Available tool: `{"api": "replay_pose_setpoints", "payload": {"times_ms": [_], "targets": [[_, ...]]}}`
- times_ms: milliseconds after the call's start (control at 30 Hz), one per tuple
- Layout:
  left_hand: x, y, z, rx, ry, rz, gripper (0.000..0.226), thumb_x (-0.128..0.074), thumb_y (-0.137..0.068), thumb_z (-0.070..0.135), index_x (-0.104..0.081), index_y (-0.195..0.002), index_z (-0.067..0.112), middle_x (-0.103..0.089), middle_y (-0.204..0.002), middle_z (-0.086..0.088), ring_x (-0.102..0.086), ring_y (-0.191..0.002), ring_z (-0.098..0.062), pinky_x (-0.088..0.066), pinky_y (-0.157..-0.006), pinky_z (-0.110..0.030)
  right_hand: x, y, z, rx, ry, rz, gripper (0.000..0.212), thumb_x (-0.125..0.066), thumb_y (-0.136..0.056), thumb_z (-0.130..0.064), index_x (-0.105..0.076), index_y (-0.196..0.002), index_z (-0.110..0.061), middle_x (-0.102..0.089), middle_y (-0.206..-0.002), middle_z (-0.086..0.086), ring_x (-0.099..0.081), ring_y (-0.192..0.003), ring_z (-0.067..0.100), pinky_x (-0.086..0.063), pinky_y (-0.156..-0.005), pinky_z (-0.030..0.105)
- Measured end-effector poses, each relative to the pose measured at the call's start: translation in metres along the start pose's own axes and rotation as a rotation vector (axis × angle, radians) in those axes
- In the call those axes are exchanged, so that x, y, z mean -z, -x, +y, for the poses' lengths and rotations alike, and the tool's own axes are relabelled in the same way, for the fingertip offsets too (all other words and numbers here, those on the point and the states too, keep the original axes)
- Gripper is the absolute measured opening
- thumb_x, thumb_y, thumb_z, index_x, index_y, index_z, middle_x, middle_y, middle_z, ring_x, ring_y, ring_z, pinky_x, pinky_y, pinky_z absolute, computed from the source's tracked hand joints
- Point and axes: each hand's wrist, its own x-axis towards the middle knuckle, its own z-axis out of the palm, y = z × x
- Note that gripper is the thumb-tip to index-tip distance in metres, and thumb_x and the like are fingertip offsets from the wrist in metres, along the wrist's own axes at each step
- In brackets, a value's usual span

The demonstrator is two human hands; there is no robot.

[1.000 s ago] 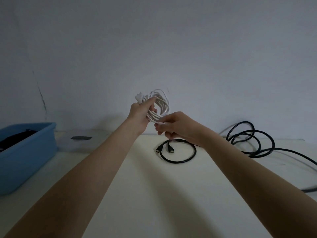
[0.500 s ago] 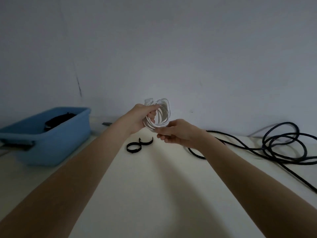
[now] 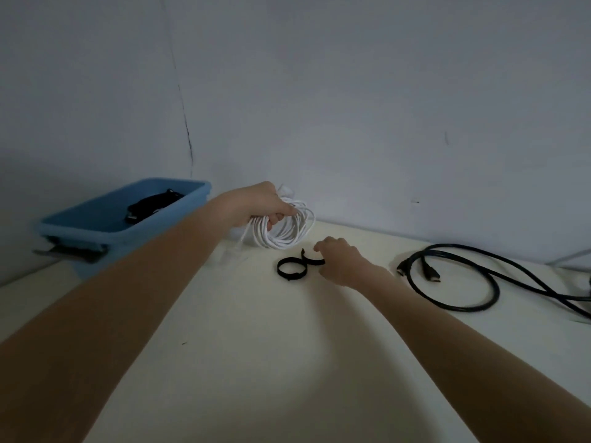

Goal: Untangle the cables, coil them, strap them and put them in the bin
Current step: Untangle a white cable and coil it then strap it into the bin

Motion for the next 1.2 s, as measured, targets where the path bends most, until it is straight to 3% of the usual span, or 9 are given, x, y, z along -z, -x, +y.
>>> {"api": "replay_pose_setpoints", "payload": {"times_ms": [200, 300, 367, 567, 633, 767, 900, 1067, 1200], "targets": [[-0.007, -0.010, -0.005, 0.020, 0.090, -0.062, 0.018, -0.066, -0.087, 0.015, -0.056, -0.080, 0.003, -0.049, -0.060, -0.005, -0.044, -0.037, -0.005, -0.039, -0.041, -0.018, -0.010, -0.008, 0.023, -0.028, 0.205, 0.205, 0.024, -0.040, -0.096, -0.013, -0.059, -0.109, -0.007, -0.062, -0.111, 0.012, -0.051, -0.110, 0.028, -0.031, -0.097, 0.033], [-0.013, -0.015, -0.001, 0.037, 0.240, -0.086, 0.017, -0.064, -0.089, 0.012, -0.054, -0.077, 0.004, -0.047, -0.052, -0.002, -0.043, -0.036, -0.006, -0.039, -0.041, -0.018, 0.015, -0.002, 0.033, -0.120, -0.311, 0.242, 0.022, -0.046, -0.096, -0.016, -0.062, -0.099, -0.003, -0.064, -0.088, 0.014, -0.060, -0.080, 0.030, -0.041, -0.066, 0.027], [-0.022, -0.018, 0.002, 0.059, 0.354, -0.088, 0.019, -0.060, -0.092, 0.010, -0.053, -0.074, 0.005, -0.046, -0.044, 0.000, -0.043, -0.034, -0.006, -0.039, -0.040, -0.017, 0.041, 0.006, 0.039, -0.157, -0.610, 0.322, 0.019, -0.044, -0.096, -0.017, -0.061, -0.091, -0.008, -0.053, -0.067, 0.004, -0.052, -0.060, 0.022, -0.037, -0.052, 0.026], [-0.059, -0.009, 0.019, 0.178, 0.853, -0.340, 0.038, -0.039, -0.100, 0.036, -0.053, -0.080, 0.006, -0.058, -0.051, -0.004, -0.055, -0.042, -0.013, -0.047, -0.047, -0.017, 0.093, 0.041, 0.050, -0.127, -1.450, 0.260, 0.031, -0.032, -0.097, -0.022, -0.053, -0.077, -0.009, -0.030, -0.059, -0.002, -0.023, -0.052, 0.011, -0.021, -0.054, 0.025], [-0.074, -0.005, 0.028, 0.188, 0.910, -0.400, 0.048, -0.033, -0.099, 0.046, -0.053, -0.090, 0.004, -0.064, -0.061, -0.009, -0.063, -0.050, -0.018, -0.051, -0.059, -0.026, 0.097, 0.050, 0.048, -0.043, -1.431, 0.208, 0.036, -0.028, -0.096, -0.015, -0.054, -0.072, -0.008, -0.031, -0.057, -0.001, -0.023, -0.052, 0.011, -0.021, -0.054, 0.025], [-0.095, 0.000, 0.049, 0.195, 1.021, -0.514, 0.051, -0.042, -0.092, 0.055, -0.051, -0.101, 0.006, -0.061, -0.082, -0.011, -0.060, -0.072, -0.022, -0.048, -0.075, -0.032, 0.094, 0.074, 0.049, 0.147, -1.041, 0.063, 0.032, -0.036, -0.098, -0.008, -0.049, -0.069, -0.011, -0.033, -0.057, -0.004, -0.029, -0.050, 0.007, -0.025, -0.052, 0.019], [-0.101, 0.007, 0.062, 0.095, 0.972, -0.564, 0.050, -0.048, -0.092, 0.043, -0.057, -0.104, -0.004, -0.064, -0.090, -0.015, -0.063, -0.081, -0.026, -0.047, -0.087, -0.036, 0.093, 0.084, 0.065, 0.048, -0.819, 0.055, 0.013, -0.051, -0.095, -0.014, -0.057, -0.085, -0.009, -0.051, -0.061, -0.005, -0.044, -0.054, 0.005, -0.033, -0.058, 0.018], [-0.108, 0.010, 0.077, 0.056, 0.961, -0.599, 0.043, -0.051, -0.091, 0.036, -0.052, -0.108, -0.004, -0.061, -0.086, -0.015, -0.063, -0.080, -0.026, -0.056, -0.078, -0.034, 0.088, 0.091, 0.080, -0.030, -0.931, 0.131, 0.014, -0.058, -0.092, -0.016, -0.056, -0.080, -0.008, -0.045, -0.054, -0.002, -0.034, -0.043, 0.004, -0.025, -0.049, 0.019], [-0.122, 0.019, 0.092, -0.013, 0.901, -0.533, 0.014, -0.042, -0.089, 0.004, -0.053, -0.081, 0.001, -0.050, -0.077, -0.012, -0.057, -0.067, -0.022, -0.055, -0.062, -0.027, 0.089, 0.095, 0.087, -0.083, -0.981, 0.257, 0.016, -0.065, -0.086, -0.012, -0.055, -0.074, -0.009, -0.052, -0.062, 0.001, -0.041, -0.050, 0.007, -0.030, -0.053, 0.019]]}}
